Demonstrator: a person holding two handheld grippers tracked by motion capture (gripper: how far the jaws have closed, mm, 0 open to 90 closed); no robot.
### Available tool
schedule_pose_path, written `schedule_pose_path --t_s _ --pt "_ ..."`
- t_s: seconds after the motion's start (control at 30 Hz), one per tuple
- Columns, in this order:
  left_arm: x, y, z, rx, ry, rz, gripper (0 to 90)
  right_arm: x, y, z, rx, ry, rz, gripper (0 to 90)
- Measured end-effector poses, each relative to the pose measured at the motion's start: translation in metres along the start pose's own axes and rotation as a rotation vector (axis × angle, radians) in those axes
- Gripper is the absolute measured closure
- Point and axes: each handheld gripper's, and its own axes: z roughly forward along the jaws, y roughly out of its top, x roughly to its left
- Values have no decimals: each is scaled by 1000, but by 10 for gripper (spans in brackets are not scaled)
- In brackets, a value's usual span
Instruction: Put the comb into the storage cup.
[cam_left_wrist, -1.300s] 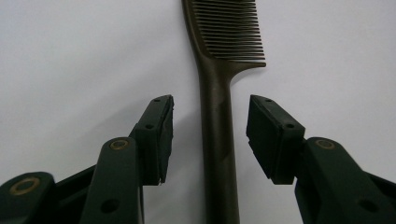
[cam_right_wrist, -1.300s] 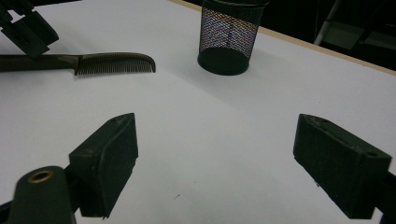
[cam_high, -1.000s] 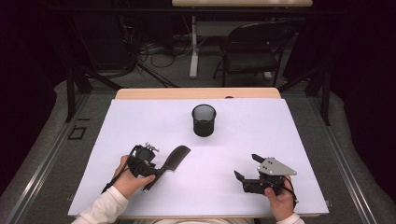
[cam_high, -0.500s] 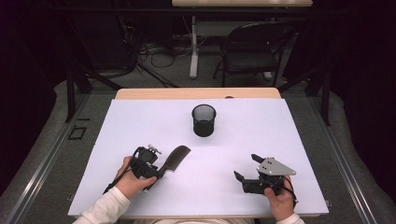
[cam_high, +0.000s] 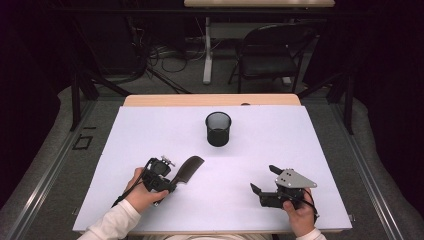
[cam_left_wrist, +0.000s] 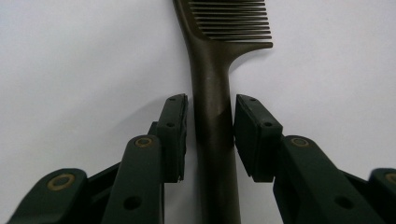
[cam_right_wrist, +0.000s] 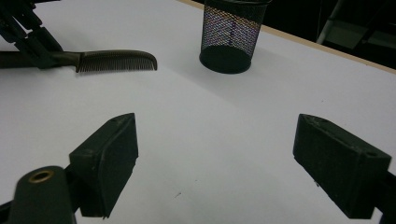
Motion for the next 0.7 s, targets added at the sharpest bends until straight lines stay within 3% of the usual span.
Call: schedule_pose_path --t_s 0.7 --pt "-4 0 1 4 25 7 719 0 0 0 3 3 2 139"
